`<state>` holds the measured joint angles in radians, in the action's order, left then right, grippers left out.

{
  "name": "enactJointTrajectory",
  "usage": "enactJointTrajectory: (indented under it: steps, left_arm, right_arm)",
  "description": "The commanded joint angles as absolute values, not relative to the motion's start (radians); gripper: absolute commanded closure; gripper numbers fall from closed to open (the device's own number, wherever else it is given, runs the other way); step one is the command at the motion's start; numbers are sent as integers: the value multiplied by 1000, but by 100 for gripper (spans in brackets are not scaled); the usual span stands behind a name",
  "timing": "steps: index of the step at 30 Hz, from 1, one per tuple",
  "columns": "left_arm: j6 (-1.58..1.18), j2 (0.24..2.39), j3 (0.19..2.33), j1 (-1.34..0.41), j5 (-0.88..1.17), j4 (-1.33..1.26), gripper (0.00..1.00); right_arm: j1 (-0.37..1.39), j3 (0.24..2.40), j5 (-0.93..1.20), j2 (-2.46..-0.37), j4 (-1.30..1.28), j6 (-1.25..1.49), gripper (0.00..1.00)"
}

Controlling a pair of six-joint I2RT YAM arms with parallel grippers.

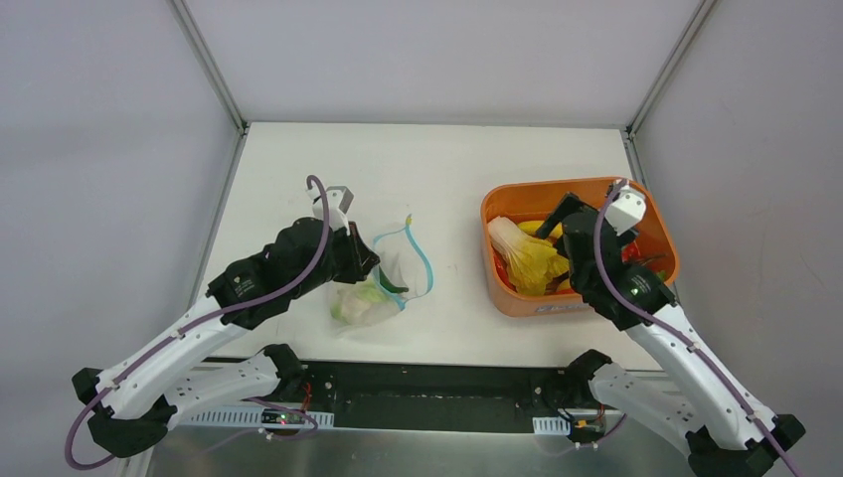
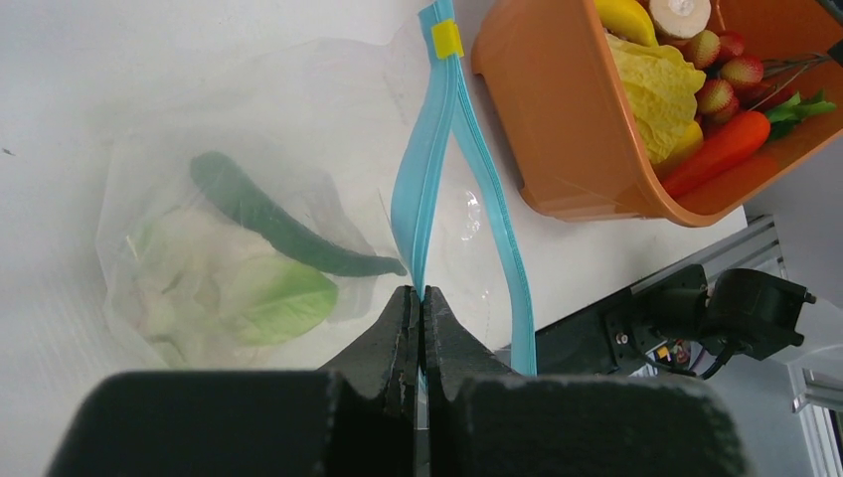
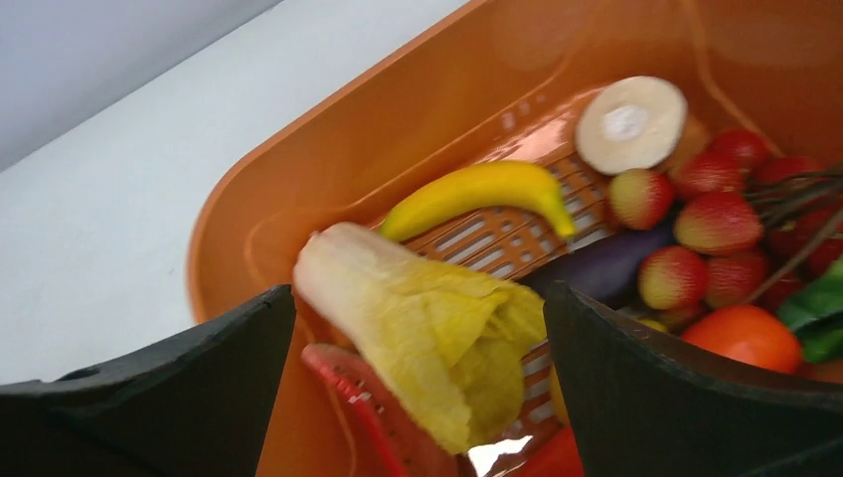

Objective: Place the food in the zip-top bag and seal the zipper
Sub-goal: Adjust the zipper food storage bag at the center of the board, then pick up the fake fruit from the bin.

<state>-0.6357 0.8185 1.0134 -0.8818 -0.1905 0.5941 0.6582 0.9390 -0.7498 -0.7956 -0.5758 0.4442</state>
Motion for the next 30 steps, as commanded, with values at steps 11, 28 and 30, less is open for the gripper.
enactJointTrajectory:
  steps: [11,28,30]
  left_arm:
    - [-626,788,1004,-871,-180,554,100]
    - [-592,791,992,-871,-158,535,100]
    - [-588,795,996,-870,-156,535,100]
  right_arm:
    - [-16,934,-504,-924,-600,479,11]
    - [-67,915,-753,-1095,-588,667,7]
    - [-67,906,-792,-1133,-572,681,9]
